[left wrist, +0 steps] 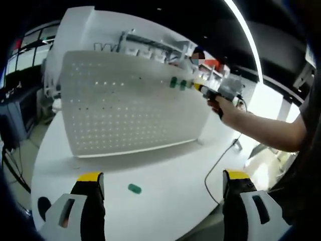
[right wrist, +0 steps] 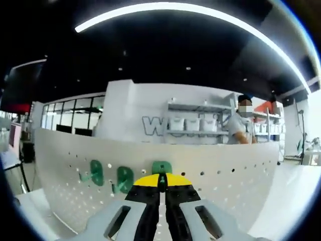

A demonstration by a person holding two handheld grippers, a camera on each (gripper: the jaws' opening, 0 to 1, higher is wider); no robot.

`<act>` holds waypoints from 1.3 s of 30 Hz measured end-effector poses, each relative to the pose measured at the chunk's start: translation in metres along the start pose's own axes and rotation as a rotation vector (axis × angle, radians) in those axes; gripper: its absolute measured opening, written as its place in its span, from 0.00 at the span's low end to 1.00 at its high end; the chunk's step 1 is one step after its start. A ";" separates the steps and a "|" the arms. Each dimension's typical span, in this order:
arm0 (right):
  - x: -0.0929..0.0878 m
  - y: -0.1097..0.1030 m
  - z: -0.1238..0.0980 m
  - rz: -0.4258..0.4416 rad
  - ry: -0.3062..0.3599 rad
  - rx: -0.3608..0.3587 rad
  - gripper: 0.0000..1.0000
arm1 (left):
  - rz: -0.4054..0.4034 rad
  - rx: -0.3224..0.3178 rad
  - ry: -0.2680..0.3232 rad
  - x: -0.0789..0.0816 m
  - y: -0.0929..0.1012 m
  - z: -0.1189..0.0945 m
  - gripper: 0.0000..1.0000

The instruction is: Insert the hook assembly into the mounting plate slot until the hook locks in place.

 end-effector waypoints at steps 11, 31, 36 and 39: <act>-0.012 -0.001 0.001 -0.001 -0.014 0.001 0.00 | -0.006 -0.009 0.003 0.000 0.004 0.004 1.00; 0.006 -0.010 0.008 -0.050 -0.088 0.064 0.15 | -0.006 -0.014 -0.024 -0.012 0.005 0.004 0.99; 0.018 -0.012 0.010 -0.069 -0.076 0.079 0.16 | -0.003 -0.014 -0.022 -0.013 0.004 0.000 0.99; 0.025 -0.010 0.008 -0.058 -0.067 0.076 0.17 | -0.002 -0.013 -0.022 -0.014 0.003 -0.002 0.99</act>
Point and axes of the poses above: the point that each gripper's makers call its tool centre point, and the gripper's own axes: z roughly forward along the fingers, y roughly to its right, x roughly out of its top, the point moved 1 cm from there along -z, roughly backward along the fingers, and after that the axes turned 8 degrees about y, right-handed, at the moved point
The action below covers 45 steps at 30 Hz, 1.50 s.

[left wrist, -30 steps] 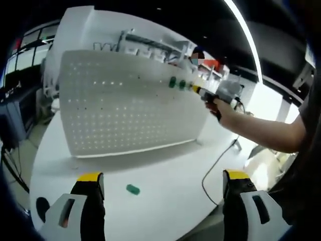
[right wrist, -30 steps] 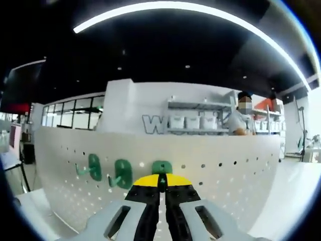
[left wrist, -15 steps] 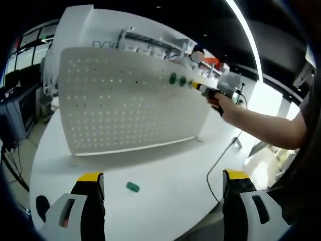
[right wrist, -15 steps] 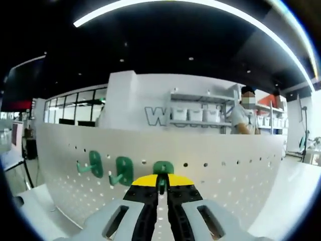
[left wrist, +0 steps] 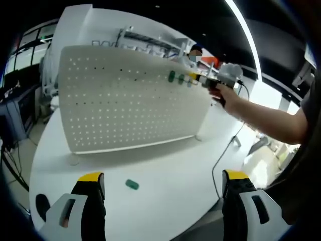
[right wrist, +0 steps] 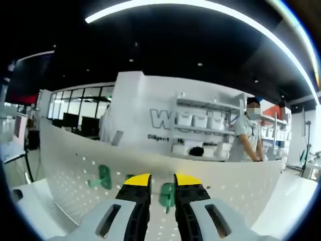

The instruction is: Insert the hook assembly into the mounting plate slot until the hook locks in place.

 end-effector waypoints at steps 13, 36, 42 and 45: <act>0.012 0.011 -0.023 0.004 0.005 -0.026 0.18 | 0.009 -0.006 0.016 0.000 0.003 -0.008 0.98; -0.008 -0.007 -0.098 -0.023 -0.095 0.042 0.21 | 0.025 -0.029 -0.002 -0.009 0.013 -0.010 0.97; -0.017 -0.030 -0.114 -0.009 -0.130 0.101 0.22 | 0.022 -0.022 -0.005 -0.012 0.011 -0.012 0.97; -0.021 -0.041 -0.120 -0.005 -0.140 0.128 0.22 | 0.022 -0.021 -0.008 -0.014 0.010 -0.013 0.97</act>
Point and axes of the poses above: the point that each gripper's makers call its tool centre point, and the gripper's own axes: z roughly forward along the fingers, y roughly to its right, x roughly out of its top, the point moved 1 cm from there along -z, roughly backward along the fingers, and after that the axes turned 8 degrees about y, right-handed, at the moved point
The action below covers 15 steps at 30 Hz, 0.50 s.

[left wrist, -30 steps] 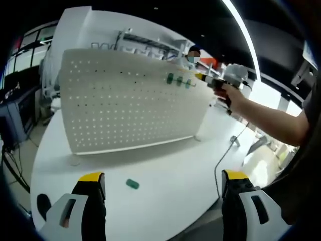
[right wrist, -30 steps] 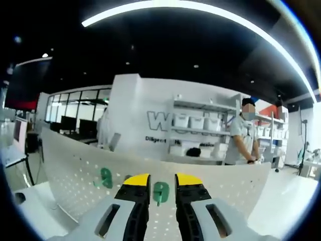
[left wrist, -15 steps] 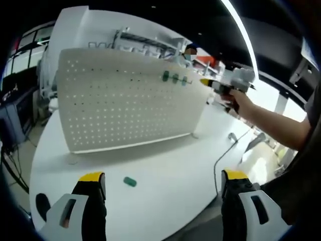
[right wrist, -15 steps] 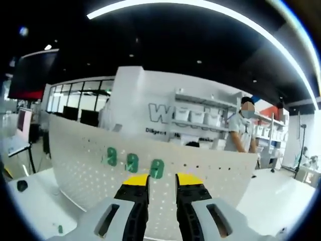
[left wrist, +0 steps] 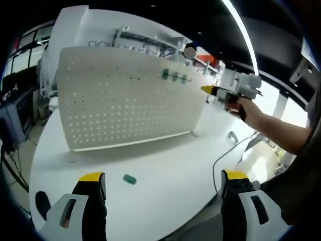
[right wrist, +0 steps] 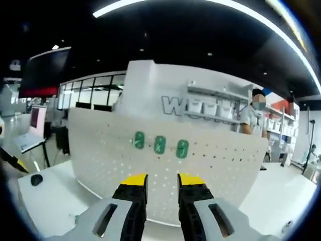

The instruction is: Insert the hook assembly into the mounting plate slot until the hook locks in place.

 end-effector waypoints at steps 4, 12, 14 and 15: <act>-0.012 -0.015 -0.006 0.006 -0.019 0.032 0.22 | 0.005 0.000 0.002 -0.002 0.000 0.000 0.97; -0.041 -0.044 -0.026 0.024 -0.077 0.098 0.22 | 0.004 -0.005 -0.007 -0.008 0.001 0.000 0.96; -0.047 -0.052 -0.031 0.028 -0.090 0.120 0.22 | 0.005 -0.005 -0.011 -0.009 0.001 0.001 0.95; -0.050 -0.056 -0.034 0.026 -0.099 0.132 0.23 | 0.004 -0.005 -0.013 -0.011 0.000 0.001 0.95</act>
Point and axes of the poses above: the point that each gripper's makers call its tool centre point, and the gripper's own axes: z roughly forward along the fingers, y roughly to its right, x roughly out of its top, the point moved 1 cm from there along -z, roughly backward along the fingers, and after that the axes turned 8 degrees about y, right-handed, at the moved point
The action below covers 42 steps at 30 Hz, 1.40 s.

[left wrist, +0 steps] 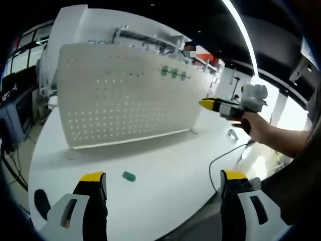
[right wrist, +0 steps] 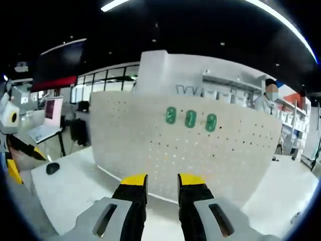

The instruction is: Insert the hook assembly into the mounting plate slot until the hook locks in place.

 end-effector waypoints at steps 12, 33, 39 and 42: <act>-0.056 -0.058 -0.038 -0.028 -0.118 0.145 0.22 | 0.002 -0.009 -0.047 -0.024 -0.004 0.004 0.91; -0.107 -0.122 -0.099 0.108 -0.277 0.275 0.22 | 0.052 -0.060 -0.111 -0.051 -0.014 0.023 0.88; -0.108 -0.125 -0.105 0.117 -0.297 0.295 0.22 | 0.065 -0.058 -0.135 -0.063 -0.023 0.029 0.86; -0.108 -0.128 -0.109 0.116 -0.305 0.308 0.22 | 0.064 -0.066 -0.157 -0.071 -0.025 0.032 0.86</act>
Point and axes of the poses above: the point that each gripper's makers call its tool centre point, and the gripper's own axes: z roughly forward along the fingers, y roughly to its right, x roughly out of its top, the point moved 1 cm from there along -z, roughly backward along the fingers, and after that the axes turned 8 degrees about y, right-handed, at the moved point
